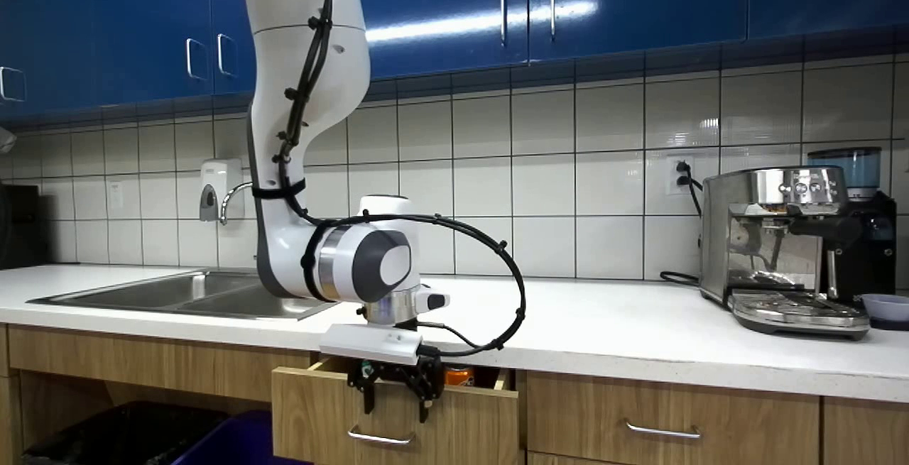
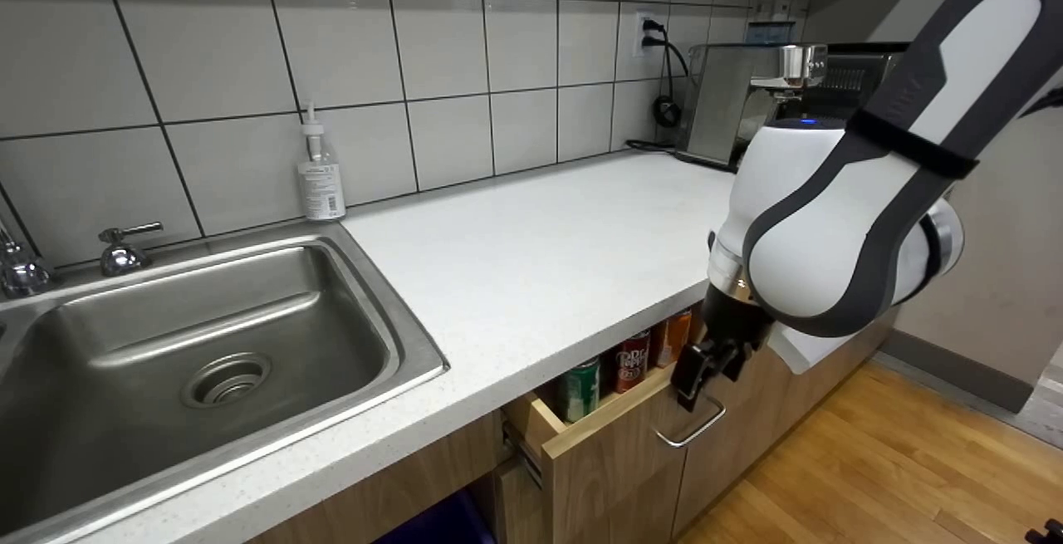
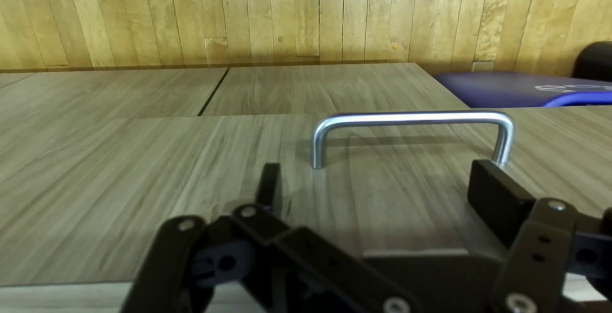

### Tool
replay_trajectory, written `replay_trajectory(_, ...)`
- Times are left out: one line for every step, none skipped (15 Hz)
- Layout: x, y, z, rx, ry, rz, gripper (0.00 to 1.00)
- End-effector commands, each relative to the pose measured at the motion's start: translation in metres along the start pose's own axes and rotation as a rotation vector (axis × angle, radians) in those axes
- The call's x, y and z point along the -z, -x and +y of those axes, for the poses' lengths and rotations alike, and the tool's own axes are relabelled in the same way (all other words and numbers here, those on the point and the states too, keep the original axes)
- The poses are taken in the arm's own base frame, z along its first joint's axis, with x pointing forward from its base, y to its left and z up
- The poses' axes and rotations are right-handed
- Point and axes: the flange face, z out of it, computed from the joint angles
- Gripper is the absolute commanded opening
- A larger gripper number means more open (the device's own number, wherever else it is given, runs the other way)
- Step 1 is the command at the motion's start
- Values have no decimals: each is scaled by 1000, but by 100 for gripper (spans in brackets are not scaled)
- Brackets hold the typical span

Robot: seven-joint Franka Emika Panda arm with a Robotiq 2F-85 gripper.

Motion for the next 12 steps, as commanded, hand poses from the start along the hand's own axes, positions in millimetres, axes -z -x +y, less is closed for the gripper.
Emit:
replay_trajectory(6,-23,12,16,1,35,100)
replay_trajectory(6,-24,12,17,1,36,100)
replay_trajectory(6,-25,13,16,2,38,100)
replay_trajectory(7,-26,14,17,4,39,100)
replay_trajectory(7,-28,14,18,6,41,100)
replay_trajectory(8,-29,16,16,7,43,100)
replay_trajectory(8,-31,17,14,7,45,100)
replay_trajectory(8,-34,18,13,7,47,100)
replay_trajectory(8,-36,19,13,8,48,100)
replay_trajectory(9,-39,20,12,8,50,100)
replay_trajectory(9,-41,20,12,8,51,100)
replay_trajectory(8,-43,21,12,8,51,100)
